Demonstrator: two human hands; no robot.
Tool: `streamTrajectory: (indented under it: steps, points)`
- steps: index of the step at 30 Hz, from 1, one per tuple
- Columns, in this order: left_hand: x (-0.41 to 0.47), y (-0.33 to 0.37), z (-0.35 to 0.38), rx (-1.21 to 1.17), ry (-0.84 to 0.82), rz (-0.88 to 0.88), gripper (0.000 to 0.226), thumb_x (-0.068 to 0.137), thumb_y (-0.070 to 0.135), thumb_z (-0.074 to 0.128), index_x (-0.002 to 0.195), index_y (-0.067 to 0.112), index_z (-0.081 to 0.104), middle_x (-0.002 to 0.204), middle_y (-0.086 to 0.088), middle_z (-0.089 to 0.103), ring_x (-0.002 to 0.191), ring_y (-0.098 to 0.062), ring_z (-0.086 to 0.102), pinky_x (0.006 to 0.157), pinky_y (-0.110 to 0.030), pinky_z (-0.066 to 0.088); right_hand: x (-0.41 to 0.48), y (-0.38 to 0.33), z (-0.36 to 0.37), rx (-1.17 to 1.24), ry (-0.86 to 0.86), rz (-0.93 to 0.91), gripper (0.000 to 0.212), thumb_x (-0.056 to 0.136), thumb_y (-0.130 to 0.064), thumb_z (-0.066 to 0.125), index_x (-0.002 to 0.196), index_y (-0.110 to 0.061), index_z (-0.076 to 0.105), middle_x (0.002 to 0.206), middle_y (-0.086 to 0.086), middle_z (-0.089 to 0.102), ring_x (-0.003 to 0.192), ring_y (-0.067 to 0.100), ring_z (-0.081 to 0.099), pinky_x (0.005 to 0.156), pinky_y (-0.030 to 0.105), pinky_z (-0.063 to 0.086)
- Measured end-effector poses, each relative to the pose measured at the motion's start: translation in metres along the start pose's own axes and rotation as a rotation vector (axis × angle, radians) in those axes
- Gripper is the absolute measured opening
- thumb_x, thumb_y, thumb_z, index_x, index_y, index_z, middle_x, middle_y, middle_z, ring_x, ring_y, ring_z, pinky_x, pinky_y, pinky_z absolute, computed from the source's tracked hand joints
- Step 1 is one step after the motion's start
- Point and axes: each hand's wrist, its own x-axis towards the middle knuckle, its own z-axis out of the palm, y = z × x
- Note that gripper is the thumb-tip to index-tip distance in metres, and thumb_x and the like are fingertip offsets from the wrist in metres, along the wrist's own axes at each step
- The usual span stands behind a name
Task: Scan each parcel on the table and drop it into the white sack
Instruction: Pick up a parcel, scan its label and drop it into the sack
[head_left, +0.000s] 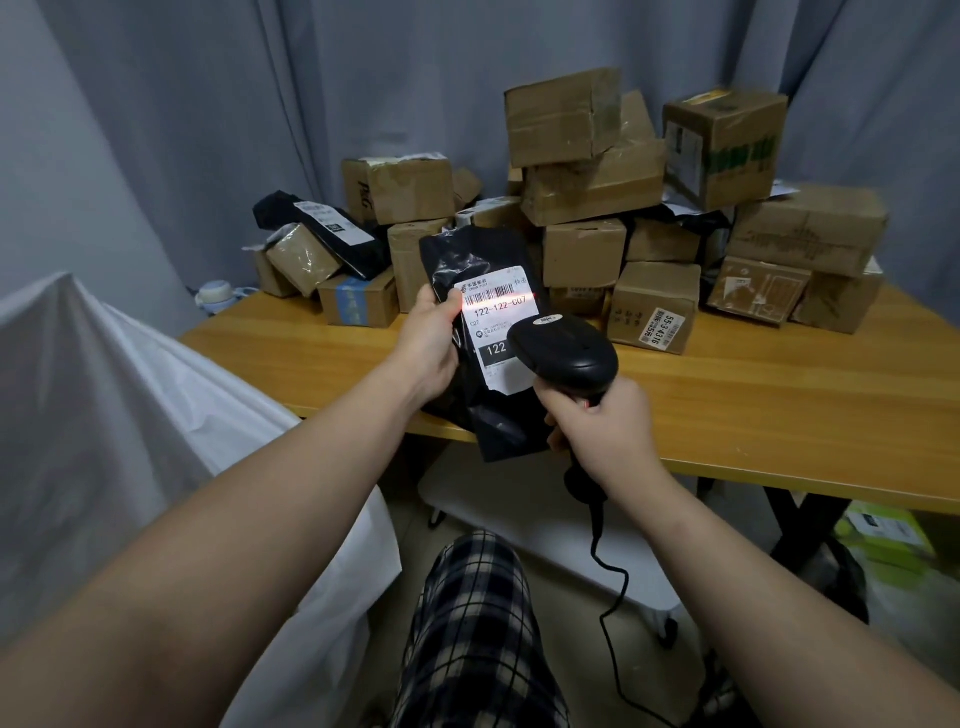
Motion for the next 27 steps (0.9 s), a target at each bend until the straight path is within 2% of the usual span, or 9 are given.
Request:
streamTrajectory:
  steps: [3, 6, 9, 14, 18, 27]
  points:
    - [0.0014, 0.0002, -0.0013, -0.011, 0.007, -0.001, 0.022, 0.104, 0.013, 0.038, 0.124, 0.02, 0.045, 0.094, -0.007, 0.069, 0.086, -0.021, 0.068, 0.068, -0.037, 0.057, -0.0002, -0.001, 0.0008, -0.002, 0.001, 0.004, 0.023, 0.083, -0.022, 0.073, 0.072, -0.003, 0.064, 0.059, 0.011, 0.063, 0.055, 0.023, 0.064, 0.059, 0.045, 0.055]
    - [0.0026, -0.0006, -0.0022, -0.009, 0.01, 0.0, 0.021, 0.104, 0.013, 0.038, 0.123, 0.019, 0.045, 0.095, -0.008, 0.07, 0.088, -0.022, 0.068, 0.068, -0.037, 0.058, -0.0009, -0.0023, 0.0017, 0.003, -0.016, 0.012, 0.02, 0.084, -0.019, 0.072, 0.073, -0.005, 0.064, 0.056, 0.004, 0.061, 0.049, 0.013, 0.061, 0.053, 0.035, 0.052]
    - [0.0026, -0.0022, -0.0021, -0.003, 0.015, -0.002, 0.026, 0.104, 0.013, 0.038, 0.129, 0.018, 0.043, 0.095, -0.009, 0.069, 0.089, -0.022, 0.069, 0.069, -0.038, 0.058, -0.0018, -0.0045, 0.0018, 0.007, -0.028, 0.005, 0.019, 0.085, -0.016, 0.07, 0.075, -0.002, 0.064, 0.058, 0.007, 0.061, 0.046, 0.011, 0.061, 0.049, 0.029, 0.05]
    - [0.0036, -0.0062, -0.0035, 0.002, 0.017, -0.011, 0.032, 0.104, 0.014, 0.037, 0.136, 0.017, 0.039, 0.098, -0.011, 0.07, 0.095, -0.025, 0.068, 0.081, -0.044, 0.057, -0.002, -0.0051, 0.0018, 0.007, -0.038, 0.0, 0.018, 0.086, -0.017, 0.07, 0.076, -0.003, 0.064, 0.06, 0.005, 0.062, 0.048, 0.01, 0.061, 0.048, 0.026, 0.049]
    - [0.0052, -0.0078, -0.0034, -0.005, 0.026, -0.004, 0.033, 0.104, 0.014, 0.036, 0.137, 0.017, 0.038, 0.098, -0.011, 0.069, 0.097, -0.026, 0.068, 0.089, -0.048, 0.054, -0.0034, -0.0065, 0.0012, -0.004, -0.045, -0.014, 0.02, 0.086, -0.017, 0.069, 0.077, 0.001, 0.064, 0.061, 0.01, 0.062, 0.047, 0.01, 0.061, 0.048, 0.026, 0.049]
    - [0.0054, -0.0049, 0.0011, -0.04, 0.032, 0.022, 0.019, 0.104, 0.013, 0.035, 0.12, 0.02, 0.045, 0.099, -0.009, 0.068, 0.09, -0.023, 0.068, 0.072, -0.039, 0.058, -0.0014, -0.0055, -0.0032, -0.038, -0.023, -0.029, 0.022, 0.085, -0.019, 0.07, 0.074, -0.001, 0.064, 0.057, 0.007, 0.061, 0.047, 0.012, 0.06, 0.053, 0.035, 0.051]
